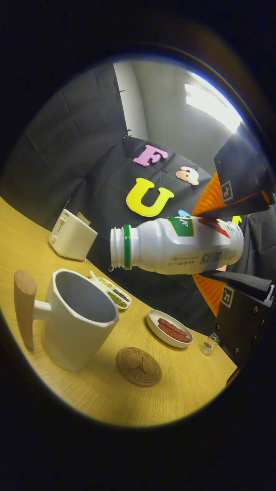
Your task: Take the bottle from table, then pour the juice into the cup, finally place the bottle on the coaster
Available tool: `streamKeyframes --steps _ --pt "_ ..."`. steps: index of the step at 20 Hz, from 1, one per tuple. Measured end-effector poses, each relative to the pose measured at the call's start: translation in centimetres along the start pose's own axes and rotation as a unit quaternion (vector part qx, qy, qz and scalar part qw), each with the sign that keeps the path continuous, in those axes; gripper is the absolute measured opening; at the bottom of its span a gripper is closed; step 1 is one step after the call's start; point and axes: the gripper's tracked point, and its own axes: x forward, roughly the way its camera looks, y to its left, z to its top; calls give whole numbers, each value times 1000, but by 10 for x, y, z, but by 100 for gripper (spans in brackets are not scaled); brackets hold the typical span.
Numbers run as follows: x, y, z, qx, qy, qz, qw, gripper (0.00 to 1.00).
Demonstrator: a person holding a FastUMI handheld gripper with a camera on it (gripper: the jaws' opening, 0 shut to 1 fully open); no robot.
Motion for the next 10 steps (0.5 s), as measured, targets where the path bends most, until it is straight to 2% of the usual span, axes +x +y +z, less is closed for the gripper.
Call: streamKeyframes --steps 10 --pt "1 -1 4 -26 -8 -12 1000 63"
